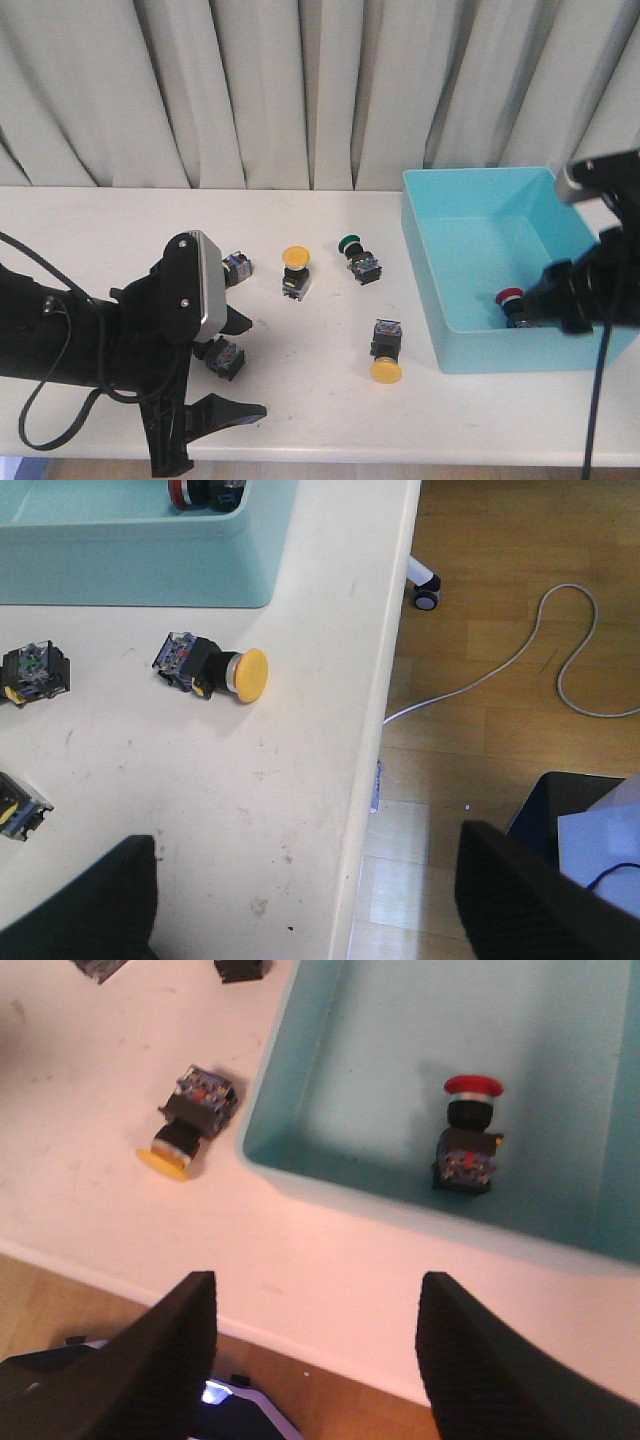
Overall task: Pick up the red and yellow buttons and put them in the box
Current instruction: 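Lower the red button into the box and open the right gripper, then reach the left gripper to the yellow-capped button near the middle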
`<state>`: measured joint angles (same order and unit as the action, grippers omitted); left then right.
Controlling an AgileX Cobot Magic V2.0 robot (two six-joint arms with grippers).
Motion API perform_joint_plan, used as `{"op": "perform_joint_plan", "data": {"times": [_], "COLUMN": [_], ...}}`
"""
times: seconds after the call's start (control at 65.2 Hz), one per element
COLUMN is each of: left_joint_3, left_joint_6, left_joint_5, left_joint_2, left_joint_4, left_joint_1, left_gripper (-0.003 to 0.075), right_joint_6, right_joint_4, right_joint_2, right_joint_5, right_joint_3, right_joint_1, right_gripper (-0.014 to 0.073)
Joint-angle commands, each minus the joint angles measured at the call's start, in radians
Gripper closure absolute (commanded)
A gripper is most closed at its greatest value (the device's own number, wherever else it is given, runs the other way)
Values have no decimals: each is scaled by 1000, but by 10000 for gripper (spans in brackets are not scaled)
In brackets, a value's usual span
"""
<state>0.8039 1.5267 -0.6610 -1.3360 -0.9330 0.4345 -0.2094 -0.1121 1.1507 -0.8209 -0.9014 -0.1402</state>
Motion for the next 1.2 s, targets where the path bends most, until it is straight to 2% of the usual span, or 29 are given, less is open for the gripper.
{"op": "perform_joint_plan", "data": {"times": [0.0,0.184,0.414,0.522,0.629,0.706,0.966,1.181], "left_joint_3": [26,26,26,26,26,31,169,343], "left_joint_6": [-8,-9,-43,-177,-389,-489,-709,-922], "left_joint_5": [7,-12,-3,116,287,356,346,298], "left_joint_2": [25,25,25,25,13,-7,-172,-354], "left_joint_4": [-40,-40,-40,-36,-4,40,185,433], "left_joint_1": [4,4,4,4,4,4,4,4], "left_gripper": [145,145,145,145,145,145,145,145], "right_joint_6": [2,-3,-29,-29,-29,-29,-29,-29], "right_joint_4": [-16,-38,-35,-35,-35,-35,-36,-36], "right_joint_2": [-88,-219,-267,-265,-265,-265,-265,-265], "right_joint_5": [40,47,43,46,48,47,55,80], "right_joint_3": [51,178,204,204,204,204,204,204], "right_joint_1": [-18,-25,-25,-25,-25,-25,-25,-25], "right_gripper": [172,172,172,172,172,172,172,172]}}
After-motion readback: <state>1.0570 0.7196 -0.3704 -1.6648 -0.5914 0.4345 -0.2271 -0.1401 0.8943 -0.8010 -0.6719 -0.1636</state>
